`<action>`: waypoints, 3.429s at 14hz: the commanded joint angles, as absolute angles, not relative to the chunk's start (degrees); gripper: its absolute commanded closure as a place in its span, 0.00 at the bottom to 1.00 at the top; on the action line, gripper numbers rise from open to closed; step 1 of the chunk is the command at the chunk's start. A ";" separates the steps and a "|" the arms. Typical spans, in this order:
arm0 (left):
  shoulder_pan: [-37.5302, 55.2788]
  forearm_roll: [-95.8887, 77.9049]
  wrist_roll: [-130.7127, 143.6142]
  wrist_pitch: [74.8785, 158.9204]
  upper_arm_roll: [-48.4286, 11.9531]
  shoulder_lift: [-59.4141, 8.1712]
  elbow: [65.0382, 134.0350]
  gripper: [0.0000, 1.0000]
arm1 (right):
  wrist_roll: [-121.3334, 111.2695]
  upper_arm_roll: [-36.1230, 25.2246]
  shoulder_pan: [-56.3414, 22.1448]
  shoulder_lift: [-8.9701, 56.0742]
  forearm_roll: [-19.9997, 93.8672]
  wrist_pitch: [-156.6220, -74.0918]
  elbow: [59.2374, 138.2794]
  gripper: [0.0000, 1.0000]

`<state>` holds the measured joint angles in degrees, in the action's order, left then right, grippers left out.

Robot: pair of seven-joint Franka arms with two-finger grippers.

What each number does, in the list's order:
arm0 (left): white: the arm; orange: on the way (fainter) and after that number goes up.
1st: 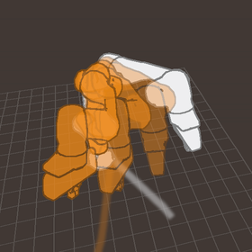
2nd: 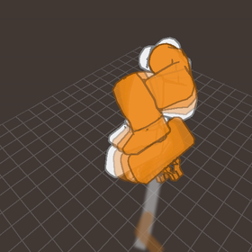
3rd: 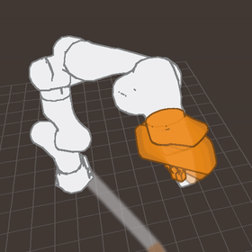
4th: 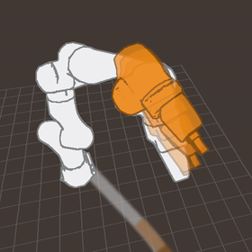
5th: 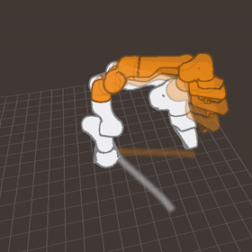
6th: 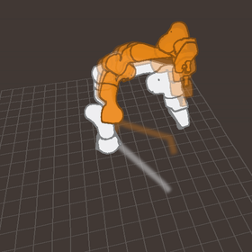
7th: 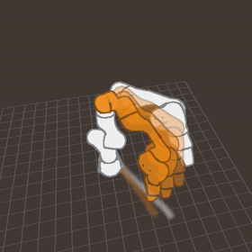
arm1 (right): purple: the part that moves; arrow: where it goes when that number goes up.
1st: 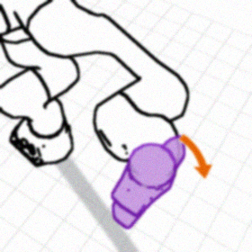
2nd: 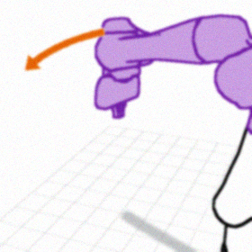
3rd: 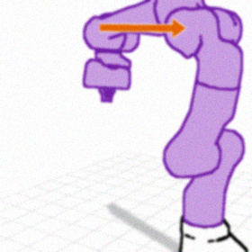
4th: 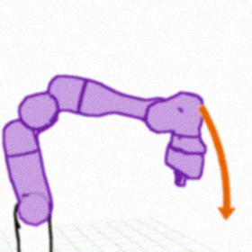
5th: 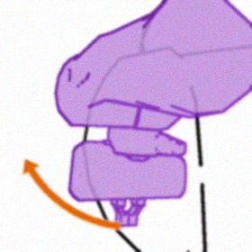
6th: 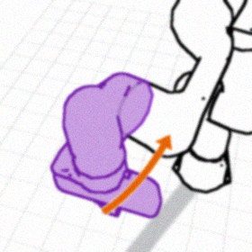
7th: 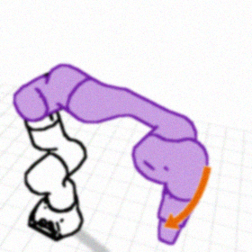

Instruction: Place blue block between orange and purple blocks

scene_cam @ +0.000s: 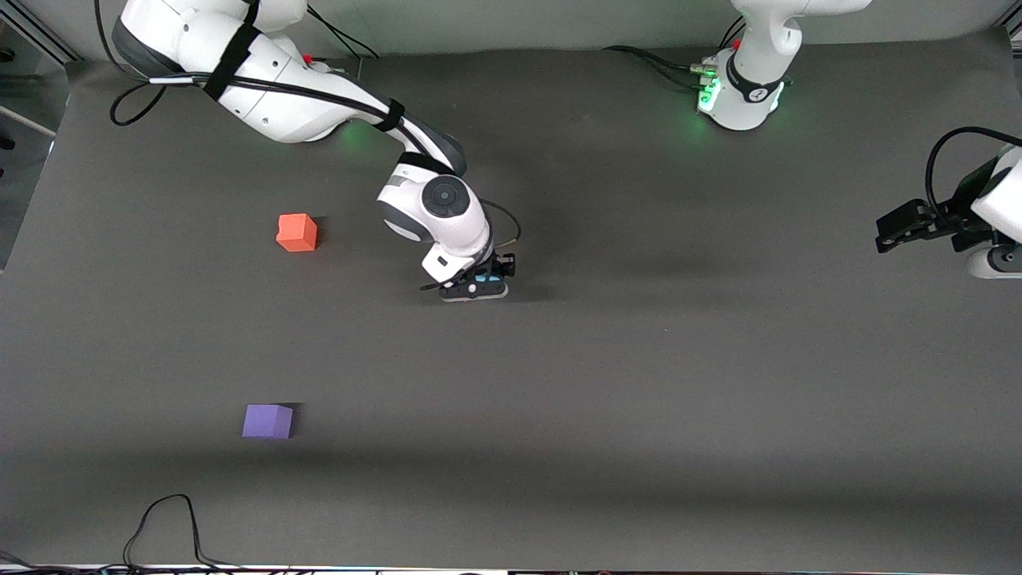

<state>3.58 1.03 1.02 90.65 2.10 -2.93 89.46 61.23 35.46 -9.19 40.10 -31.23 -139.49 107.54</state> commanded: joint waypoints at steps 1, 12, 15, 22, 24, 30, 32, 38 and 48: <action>4.92 0.79 0.70 89.12 3.16 -2.20 89.82 0.00 | 59.35 35.42 -7.83 34.82 -30.77 -132.13 107.32 0.87; 2.03 -0.62 -0.35 87.98 -0.08 -1.93 89.91 0.00 | 2.60 -1.02 -7.21 9.58 6.13 -116.79 113.71 0.87; 1.76 -0.62 -0.35 87.80 -0.26 -1.85 90.00 0.00 | -8.86 -7.54 -7.21 12.20 8.96 -124.25 119.16 0.87; 2.11 0.17 -0.44 87.45 -0.26 -1.76 90.17 0.00 | -11.69 -7.82 -7.47 20.38 12.30 -135.43 121.73 0.87; 2.29 0.53 -0.44 87.54 -0.26 -1.76 90.35 0.00 | -11.69 -7.74 -7.47 22.05 12.30 -137.37 121.64 0.87; 2.20 1.76 -0.53 87.54 -0.26 -1.50 90.44 0.00 | -11.51 -7.47 -8.09 24.43 14.14 -139.75 121.64 0.82; 2.11 1.76 -0.61 87.71 -0.26 -1.50 90.35 0.00 | -11.60 -7.47 -8.09 24.78 14.68 -139.83 121.55 0.62; 2.20 0.62 -0.88 88.07 -0.35 -1.49 90.53 0.00 | -11.07 -7.65 -8.09 18.39 14.68 -130.55 119.37 0.00; 2.20 0.53 -0.88 88.24 -0.35 -1.58 90.44 0.00 | -6.06 -7.56 -7.82 -6.12 6.53 -108.12 111.45 0.00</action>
